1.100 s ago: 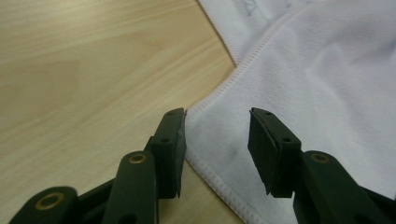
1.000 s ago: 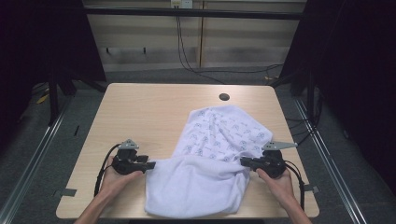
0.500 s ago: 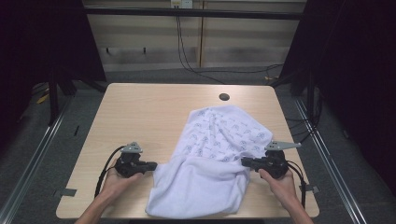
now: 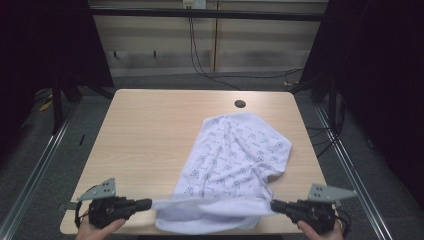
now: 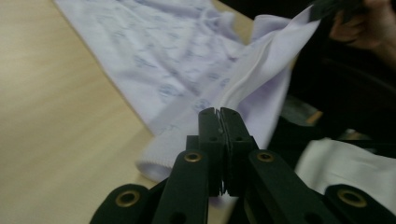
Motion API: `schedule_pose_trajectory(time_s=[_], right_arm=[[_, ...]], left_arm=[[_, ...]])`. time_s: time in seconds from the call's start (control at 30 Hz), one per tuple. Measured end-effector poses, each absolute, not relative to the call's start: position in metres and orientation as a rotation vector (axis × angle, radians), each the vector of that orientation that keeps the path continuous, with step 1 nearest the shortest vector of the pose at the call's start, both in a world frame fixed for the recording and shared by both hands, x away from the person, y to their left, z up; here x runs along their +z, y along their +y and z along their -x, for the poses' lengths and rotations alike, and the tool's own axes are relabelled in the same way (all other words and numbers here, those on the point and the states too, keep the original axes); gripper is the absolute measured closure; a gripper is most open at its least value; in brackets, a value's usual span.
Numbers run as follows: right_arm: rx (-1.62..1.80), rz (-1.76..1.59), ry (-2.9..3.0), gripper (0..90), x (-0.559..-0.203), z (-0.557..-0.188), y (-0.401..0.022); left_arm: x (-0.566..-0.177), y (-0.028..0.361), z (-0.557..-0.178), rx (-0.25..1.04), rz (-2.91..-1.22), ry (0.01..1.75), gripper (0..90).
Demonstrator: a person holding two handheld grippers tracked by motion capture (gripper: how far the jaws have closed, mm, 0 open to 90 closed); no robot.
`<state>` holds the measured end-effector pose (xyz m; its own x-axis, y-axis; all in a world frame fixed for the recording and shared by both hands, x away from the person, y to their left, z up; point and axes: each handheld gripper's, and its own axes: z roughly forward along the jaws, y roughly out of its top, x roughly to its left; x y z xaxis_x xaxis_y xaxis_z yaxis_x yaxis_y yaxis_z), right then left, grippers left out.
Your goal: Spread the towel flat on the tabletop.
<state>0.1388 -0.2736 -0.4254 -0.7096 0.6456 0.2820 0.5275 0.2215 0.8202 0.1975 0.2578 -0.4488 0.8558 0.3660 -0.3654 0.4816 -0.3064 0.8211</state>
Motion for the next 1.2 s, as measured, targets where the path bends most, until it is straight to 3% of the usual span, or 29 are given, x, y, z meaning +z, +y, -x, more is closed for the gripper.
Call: schedule_pose_trajectory(time_s=[0.13, 0.23, 0.37, 0.57, 0.8, 0.93, 1.1, 1.13, 1.2], right_arm=[[1.486, -1.141, 2.398, 87.0, -0.422, -0.1, -0.278], [1.486, -1.129, 2.388, 75.0, -0.412, -0.088, -0.284], [1.518, -1.145, 2.282, 67.7, -0.398, -0.094, -0.294], [1.432, -1.148, 2.328, 67.4, -0.414, -0.126, -0.279], [1.256, -1.103, 2.574, 69.2, -0.453, -0.212, -0.23], [1.221, -1.126, 2.624, 66.6, -0.471, -0.227, -0.219], [1.205, -1.158, 2.633, 65.1, -0.479, -0.225, -0.215], [1.162, -1.159, 2.667, 66.7, -0.485, -0.22, -0.214], [1.145, -1.138, 2.673, 81.0, -0.487, -0.216, -0.214]], left_arm=[[-0.442, 0.258, -0.175, -0.148, -1.983, 0.583, 88.5], [-0.432, 0.269, -0.16, -0.164, -1.93, 0.537, 86.9], [-0.429, 0.275, -0.163, -0.167, -1.872, 0.53, 77.1], [-0.432, 0.258, -0.198, -0.145, -1.891, 0.556, 73.5], [-0.466, 0.177, -0.289, -0.126, -2.075, 0.613, 76.0], [-0.487, 0.144, -0.314, -0.127, -2.164, 0.604, 74.7], [-0.505, 0.138, -0.322, -0.105, -2.187, 0.626, 77.8], [-0.504, 0.138, -0.318, -0.071, -2.207, 0.611, 79.7], [-0.502, 0.139, -0.314, -0.024, -2.229, 0.608, 82.6]])
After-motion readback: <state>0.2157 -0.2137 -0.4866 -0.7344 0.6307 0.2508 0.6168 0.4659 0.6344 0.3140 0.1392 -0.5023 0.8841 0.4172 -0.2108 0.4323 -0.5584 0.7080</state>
